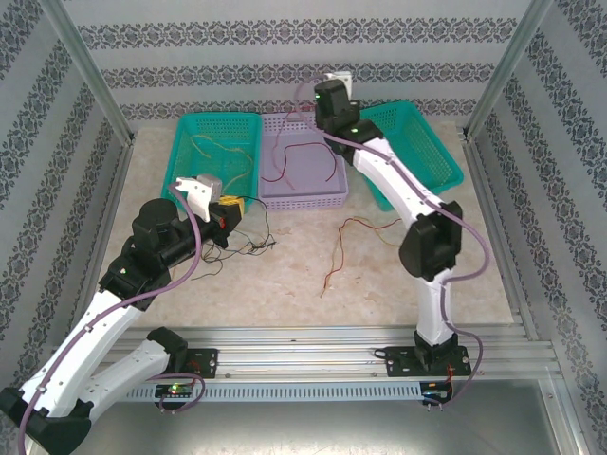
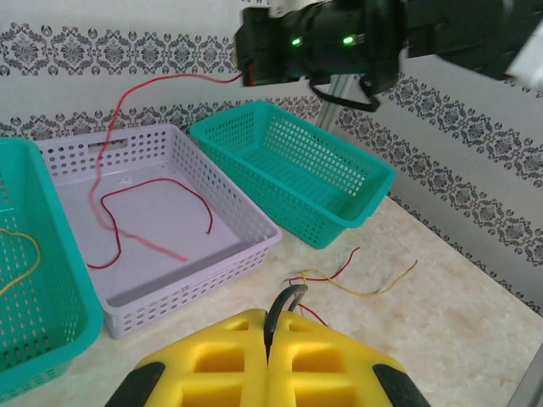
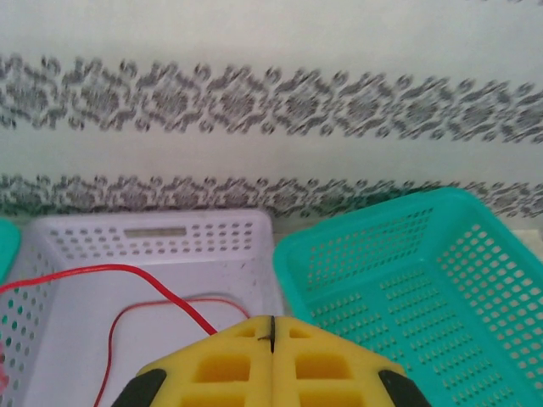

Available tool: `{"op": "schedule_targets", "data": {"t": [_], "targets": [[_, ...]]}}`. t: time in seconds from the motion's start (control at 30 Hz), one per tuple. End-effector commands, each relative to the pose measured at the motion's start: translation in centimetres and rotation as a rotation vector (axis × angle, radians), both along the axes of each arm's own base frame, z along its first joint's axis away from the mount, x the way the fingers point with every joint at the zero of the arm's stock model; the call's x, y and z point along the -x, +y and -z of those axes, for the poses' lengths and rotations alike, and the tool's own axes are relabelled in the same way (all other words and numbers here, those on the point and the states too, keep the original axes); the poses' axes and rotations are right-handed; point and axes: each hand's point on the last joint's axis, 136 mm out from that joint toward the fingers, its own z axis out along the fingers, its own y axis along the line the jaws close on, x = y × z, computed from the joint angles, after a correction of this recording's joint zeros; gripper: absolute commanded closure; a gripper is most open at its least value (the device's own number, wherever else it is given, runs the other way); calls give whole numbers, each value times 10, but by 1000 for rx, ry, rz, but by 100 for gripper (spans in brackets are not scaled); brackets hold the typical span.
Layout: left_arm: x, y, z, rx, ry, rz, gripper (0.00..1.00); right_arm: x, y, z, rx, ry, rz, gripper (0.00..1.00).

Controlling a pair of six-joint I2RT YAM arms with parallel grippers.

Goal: Untangle the cables

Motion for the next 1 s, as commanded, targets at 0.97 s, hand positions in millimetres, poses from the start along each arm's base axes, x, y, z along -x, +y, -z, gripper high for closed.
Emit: {"op": "schedule_targets", "data": {"t": [0.97], "targets": [[-4,-2,-5,-1,-36,2,100,-8,31,167,55,426,-79,100]]}}
